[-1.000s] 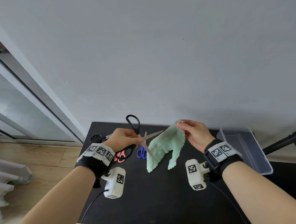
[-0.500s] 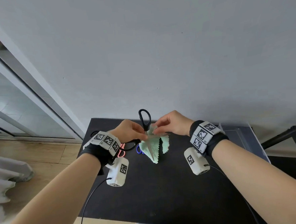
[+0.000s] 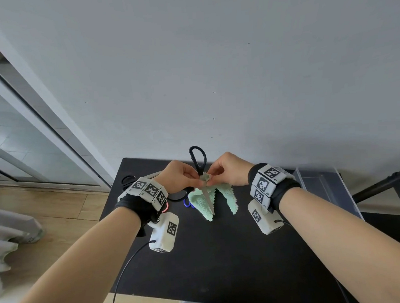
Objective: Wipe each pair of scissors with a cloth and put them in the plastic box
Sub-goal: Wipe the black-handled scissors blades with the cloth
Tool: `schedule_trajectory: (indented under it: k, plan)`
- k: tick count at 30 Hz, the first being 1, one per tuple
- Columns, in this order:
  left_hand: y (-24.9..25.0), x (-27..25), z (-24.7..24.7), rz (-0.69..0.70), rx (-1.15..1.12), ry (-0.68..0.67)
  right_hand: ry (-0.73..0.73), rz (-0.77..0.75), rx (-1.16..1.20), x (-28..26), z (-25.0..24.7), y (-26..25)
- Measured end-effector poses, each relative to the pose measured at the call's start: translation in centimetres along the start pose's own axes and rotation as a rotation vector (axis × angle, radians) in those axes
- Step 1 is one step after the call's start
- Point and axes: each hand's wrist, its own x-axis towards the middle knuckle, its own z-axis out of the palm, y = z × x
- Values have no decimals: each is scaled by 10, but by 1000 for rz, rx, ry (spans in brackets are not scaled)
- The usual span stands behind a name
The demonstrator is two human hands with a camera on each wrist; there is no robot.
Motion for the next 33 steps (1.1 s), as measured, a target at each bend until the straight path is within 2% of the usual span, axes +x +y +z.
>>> schedule_trajectory:
  k: [8, 23, 28, 33]
  plan:
    - [-8, 2, -3, 0, -3, -12, -10, 17, -122, -1, -6, 8]
    - [-24, -7, -11, -47, 10, -19, 1, 27, -166, -3, -8, 22]
    - [-48, -19, -27, -131, -87, 99, 102, 83, -188, -12, -15, 41]
    - [-43, -20, -27, -139, -361, 186, 169, 103, -71, -5, 3, 41]
